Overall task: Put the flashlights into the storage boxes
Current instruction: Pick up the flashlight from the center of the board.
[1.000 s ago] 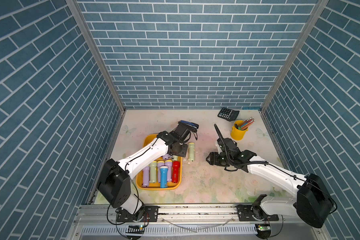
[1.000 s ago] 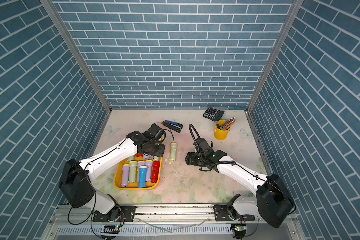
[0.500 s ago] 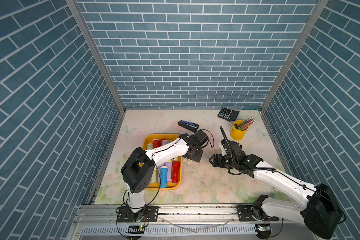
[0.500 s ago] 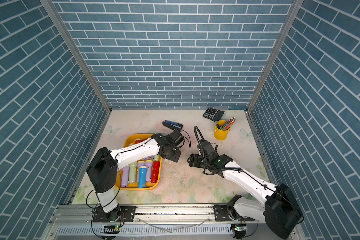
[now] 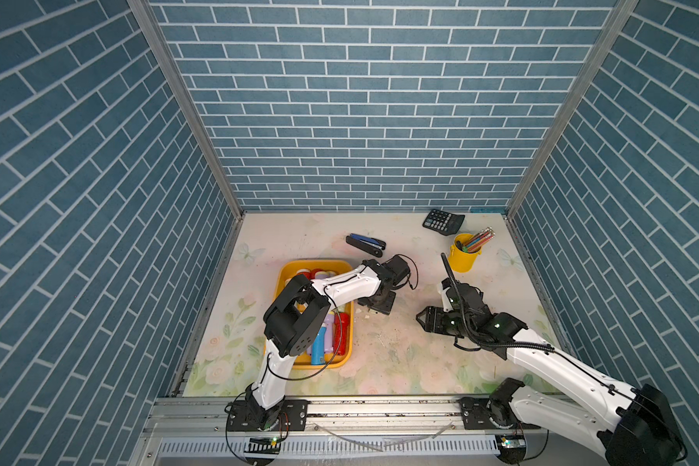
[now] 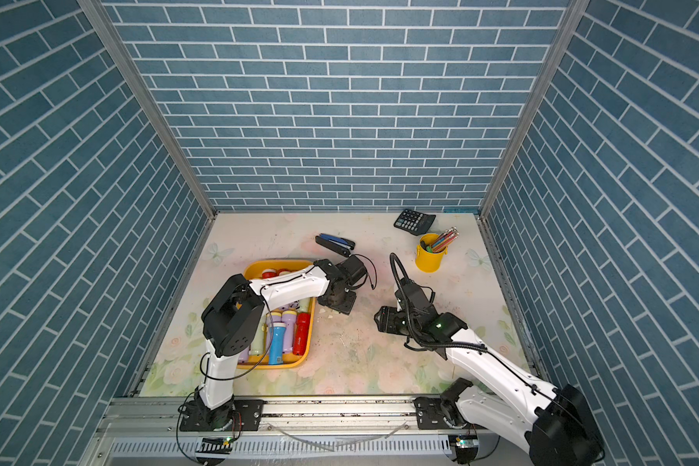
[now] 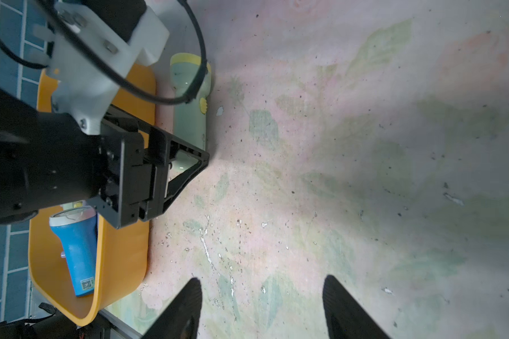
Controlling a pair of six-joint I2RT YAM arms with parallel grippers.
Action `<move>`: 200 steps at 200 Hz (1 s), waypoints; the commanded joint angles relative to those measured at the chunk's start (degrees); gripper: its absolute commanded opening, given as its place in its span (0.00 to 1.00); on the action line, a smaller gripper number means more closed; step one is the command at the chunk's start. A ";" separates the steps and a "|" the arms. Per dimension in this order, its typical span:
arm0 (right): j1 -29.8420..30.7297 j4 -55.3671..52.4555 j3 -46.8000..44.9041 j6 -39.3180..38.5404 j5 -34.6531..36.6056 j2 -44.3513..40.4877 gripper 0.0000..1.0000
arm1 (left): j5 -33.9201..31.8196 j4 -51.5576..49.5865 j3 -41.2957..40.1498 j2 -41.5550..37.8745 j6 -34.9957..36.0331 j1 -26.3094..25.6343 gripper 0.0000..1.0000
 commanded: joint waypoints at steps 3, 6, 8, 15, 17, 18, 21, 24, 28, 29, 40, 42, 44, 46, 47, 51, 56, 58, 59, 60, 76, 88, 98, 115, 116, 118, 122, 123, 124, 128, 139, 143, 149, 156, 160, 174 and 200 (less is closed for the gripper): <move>-0.44 -1.00 -1.31 0.72 1.03 -0.92 0.67 | -0.40 0.10 0.50 0.89 0.26 1.13 0.57; -0.48 -0.95 -1.24 0.72 1.03 -0.84 0.67 | -0.25 0.18 0.41 1.07 0.25 1.22 0.57; -0.48 -0.99 -1.24 0.72 1.03 -0.83 0.67 | -0.20 0.26 0.33 1.09 0.25 1.26 0.57; -0.56 -0.86 -1.23 0.68 1.03 -0.79 0.66 | 0.09 0.72 -0.09 1.18 0.17 1.49 0.55; -0.53 -0.90 -1.23 0.71 1.03 -0.75 0.66 | 0.26 0.86 -0.19 1.21 0.16 1.53 0.55; -0.55 -0.87 -1.23 0.72 1.03 -0.75 0.67 | 0.28 0.90 -0.26 1.24 0.20 1.58 0.54; -0.57 -0.91 -1.29 0.72 1.03 -0.74 0.67 | 0.44 1.15 -0.40 1.22 0.18 1.62 0.53; -0.57 -0.83 -1.36 0.65 1.03 -0.74 0.67 | 0.61 1.34 -0.54 1.24 0.10 1.70 0.52; -0.64 -0.79 -1.33 0.70 1.03 -0.66 0.66 | 0.78 1.56 -0.74 1.22 0.12 1.76 0.50; -0.61 -0.76 -1.33 0.67 0.99 -0.66 0.66 | 0.86 1.64 -0.76 1.24 0.14 1.78 0.50; -0.66 -0.76 -1.38 0.64 0.81 -0.50 0.67 | 1.41 2.52 -1.41 1.15 -0.01 1.93 0.45; -0.66 -0.75 -1.38 0.64 0.78 -0.49 0.67 | 1.62 2.63 -1.46 1.15 -0.06 1.97 0.45; -0.64 -0.74 -1.34 0.64 0.77 -0.48 0.67 | 1.83 2.79 -1.52 1.18 -0.09 1.98 0.44; -0.70 -0.74 -1.33 0.64 0.77 -0.48 0.66 | 1.92 2.87 -1.56 1.12 -0.10 1.98 0.44; -0.72 -0.74 -1.32 0.59 0.77 -0.48 0.67 | 2.00 2.96 -1.61 1.11 -0.10 2.02 0.43; -0.71 -0.71 -1.31 0.59 0.77 -0.48 0.67 | 2.28 3.18 -1.73 1.03 -0.15 1.99 0.42; -0.77 -0.69 -1.38 0.51 0.77 -0.48 0.66 | 2.69 3.46 -1.83 0.88 -0.19 2.01 0.41; -0.75 -0.64 -1.34 0.54 0.77 -0.48 0.67 | 2.91 3.61 -1.90 0.85 -0.19 1.99 0.40; -0.75 -0.65 -1.33 0.54 0.77 -0.48 0.67 | 2.97 3.64 -1.91 0.84 -0.19 2.03 0.40; -0.75 -0.61 -1.37 0.55 0.77 -0.44 0.67 | 3.05 3.69 -1.92 0.79 -0.15 2.05 0.40; -0.83 -0.33 -1.37 0.38 0.55 -0.35 0.67 | 4.20 4.36 -2.09 0.02 -0.29 1.98 0.35; -0.92 0.10 -1.34 0.29 0.18 -0.22 0.67 | 4.77 4.56 -2.32 -1.18 -0.52 1.98 0.30; -0.92 0.44 -1.32 0.28 -0.23 0.02 0.66 | 5.12 4.55 -2.57 -2.60 -0.54 1.98 0.27; -0.95 1.01 -1.18 0.28 -0.64 0.29 0.67 | 5.48 4.55 -3.02 -5.65 -0.46 1.98 0.25; -0.95 1.06 -1.16 0.33 -0.68 0.30 0.67 | 5.49 4.55 -3.04 -5.88 -0.46 1.98 0.25; -1.00 1.16 -1.11 0.37 -0.70 0.31 0.66 | 5.50 4.52 -3.10 -6.21 -0.39 1.98 0.24; -1.01 1.33 -1.06 0.41 -0.79 0.39 0.66 | 5.65 4.45 -3.29 -7.03 -0.29 1.97 0.24; -1.01 1.35 -1.06 0.39 -0.80 0.40 0.66 | 5.66 4.45 -3.27 -7.23 -0.29 1.98 0.24; -1.01 1.36 -1.06 0.38 -0.81 0.40 0.67 | 5.67 4.41 -3.30 -7.42 -0.28 1.98 0.24; -0.87 1.59 -1.06 0.37 -0.84 0.45 0.67 | 5.75 4.26 -3.39 -8.30 -0.12 1.98 0.24; -1.01 2.21 -0.97 0.55 -1.04 0.66 0.67 | 5.51 3.39 -3.32 -10.42 0.19 1.98 0.23; -1.00 2.46 -0.97 0.55 -1.16 0.79 0.66 | 5.37 3.07 -3.28 -11.19 0.36 1.96 0.23; -1.01 3.03 -0.99 0.66 -1.46 0.96 0.66 | 5.24 2.37 -3.28 -12.27 0.59 2.04 0.23; -1.08 3.65 -1.06 0.64 -1.70 1.34 0.67 | 5.23 1.50 -3.19 -13.52 0.84 2.07 0.22; -1.01 3.88 -1.10 0.63 -1.98 1.51 0.66 | 5.11 1.12 -3.19 -14.25 1.06 2.07 0.22; -1.00 5.46 -1.03 0.72 -3.14 2.51 0.67 | 5.06 -0.51 -3.55 -16.59 1.43 2.24 0.21; -1.01 7.60 -0.33 0.99 -4.78 4.62 0.67 | 6.41 -2.17 -6.80 -21.61 1.65 3.48 0.19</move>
